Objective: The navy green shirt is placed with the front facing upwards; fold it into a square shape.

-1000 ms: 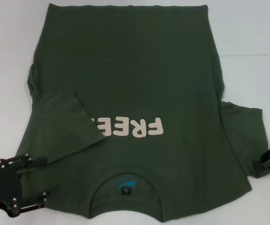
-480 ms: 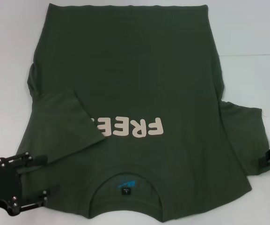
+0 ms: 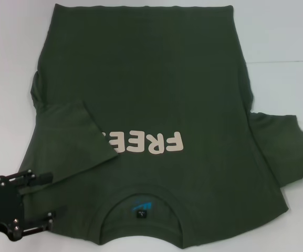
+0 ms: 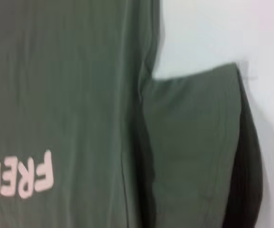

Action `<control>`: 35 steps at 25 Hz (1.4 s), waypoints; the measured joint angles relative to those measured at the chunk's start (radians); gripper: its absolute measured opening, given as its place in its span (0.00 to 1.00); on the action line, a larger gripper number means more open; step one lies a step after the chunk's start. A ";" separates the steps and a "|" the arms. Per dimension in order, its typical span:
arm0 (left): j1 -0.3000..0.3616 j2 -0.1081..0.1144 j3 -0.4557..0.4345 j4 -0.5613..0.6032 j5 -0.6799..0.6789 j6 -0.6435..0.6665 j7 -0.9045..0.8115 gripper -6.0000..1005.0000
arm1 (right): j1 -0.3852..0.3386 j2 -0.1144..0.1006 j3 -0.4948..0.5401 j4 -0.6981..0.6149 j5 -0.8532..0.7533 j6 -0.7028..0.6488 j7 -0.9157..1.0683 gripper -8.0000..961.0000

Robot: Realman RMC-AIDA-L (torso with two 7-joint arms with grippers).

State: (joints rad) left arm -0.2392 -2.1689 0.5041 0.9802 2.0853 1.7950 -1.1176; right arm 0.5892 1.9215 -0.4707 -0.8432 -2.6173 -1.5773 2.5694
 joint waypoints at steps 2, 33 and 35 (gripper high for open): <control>0.000 0.000 -0.001 0.000 -0.005 0.000 0.000 0.73 | -0.012 -0.015 0.011 -0.007 0.036 -0.010 0.000 0.02; 0.002 0.002 -0.015 -0.002 -0.022 0.001 -0.004 0.73 | 0.197 0.023 -0.199 0.054 0.236 -0.014 -0.033 0.02; 0.001 0.002 -0.015 -0.001 -0.022 0.001 -0.004 0.73 | 0.216 0.030 -0.226 0.070 0.235 0.008 -0.032 0.02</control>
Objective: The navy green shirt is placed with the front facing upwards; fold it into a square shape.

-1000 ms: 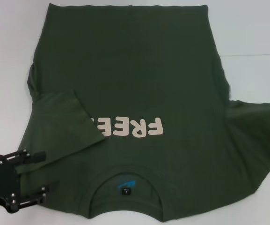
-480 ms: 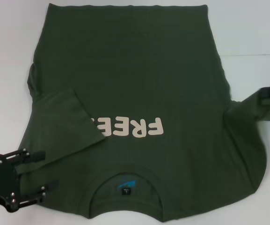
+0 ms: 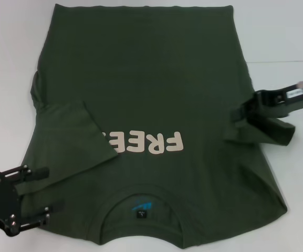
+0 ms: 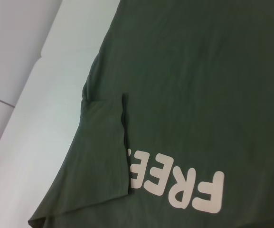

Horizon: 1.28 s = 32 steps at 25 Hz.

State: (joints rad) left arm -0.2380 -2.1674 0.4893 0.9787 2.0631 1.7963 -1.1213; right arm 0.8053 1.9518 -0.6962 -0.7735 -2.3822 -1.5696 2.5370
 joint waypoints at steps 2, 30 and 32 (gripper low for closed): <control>-0.001 0.000 0.000 0.000 0.000 0.000 0.000 0.73 | 0.014 0.006 -0.020 0.015 -0.001 0.020 0.000 0.02; -0.001 0.000 0.000 -0.006 0.000 0.002 0.000 0.73 | 0.039 0.014 -0.092 0.074 -0.037 0.080 0.058 0.60; -0.001 0.000 0.000 -0.007 0.000 0.002 0.000 0.73 | 0.041 0.013 -0.093 0.074 -0.053 0.073 0.067 0.70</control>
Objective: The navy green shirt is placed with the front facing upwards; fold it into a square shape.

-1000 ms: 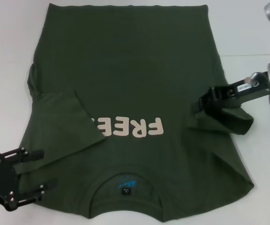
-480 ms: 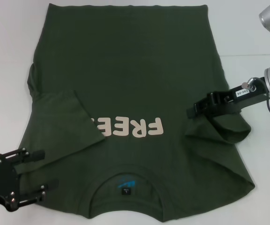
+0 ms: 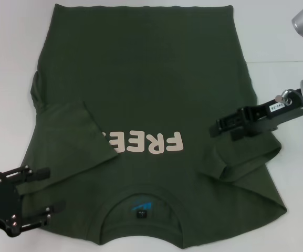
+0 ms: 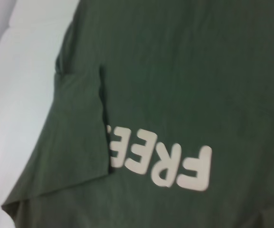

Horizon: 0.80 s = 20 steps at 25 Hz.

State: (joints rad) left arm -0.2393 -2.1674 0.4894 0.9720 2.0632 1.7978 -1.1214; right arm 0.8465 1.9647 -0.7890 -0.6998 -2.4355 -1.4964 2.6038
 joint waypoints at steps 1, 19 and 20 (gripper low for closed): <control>0.000 0.000 0.000 0.000 0.000 0.000 0.000 0.73 | 0.001 -0.003 0.000 -0.002 -0.011 -0.003 0.008 0.71; -0.003 -0.001 0.004 -0.014 0.000 0.000 0.001 0.73 | -0.068 -0.069 0.004 -0.014 -0.189 0.050 0.091 0.82; -0.003 -0.001 0.003 -0.015 0.000 0.000 0.002 0.73 | -0.066 -0.067 0.003 -0.014 -0.196 0.062 0.089 0.82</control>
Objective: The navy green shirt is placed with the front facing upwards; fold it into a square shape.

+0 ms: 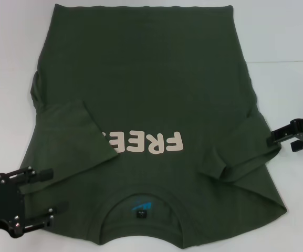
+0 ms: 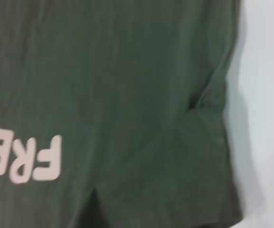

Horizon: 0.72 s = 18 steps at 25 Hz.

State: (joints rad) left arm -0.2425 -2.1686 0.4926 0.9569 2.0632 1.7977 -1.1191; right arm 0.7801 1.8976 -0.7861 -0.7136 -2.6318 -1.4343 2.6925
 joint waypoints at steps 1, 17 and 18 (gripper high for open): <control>-0.001 0.000 -0.001 -0.001 0.000 0.000 0.002 0.73 | 0.002 0.001 -0.003 0.002 -0.004 0.012 -0.002 0.82; -0.006 0.001 -0.003 -0.009 0.000 -0.004 0.004 0.73 | 0.016 0.035 -0.105 0.013 -0.008 0.157 -0.005 0.83; -0.007 0.001 -0.003 -0.011 0.000 -0.005 0.004 0.73 | 0.015 0.037 -0.105 0.014 -0.008 0.164 -0.006 0.83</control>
State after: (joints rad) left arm -0.2494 -2.1674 0.4895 0.9462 2.0632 1.7931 -1.1151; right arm 0.7955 1.9350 -0.8916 -0.6999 -2.6400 -1.2704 2.6867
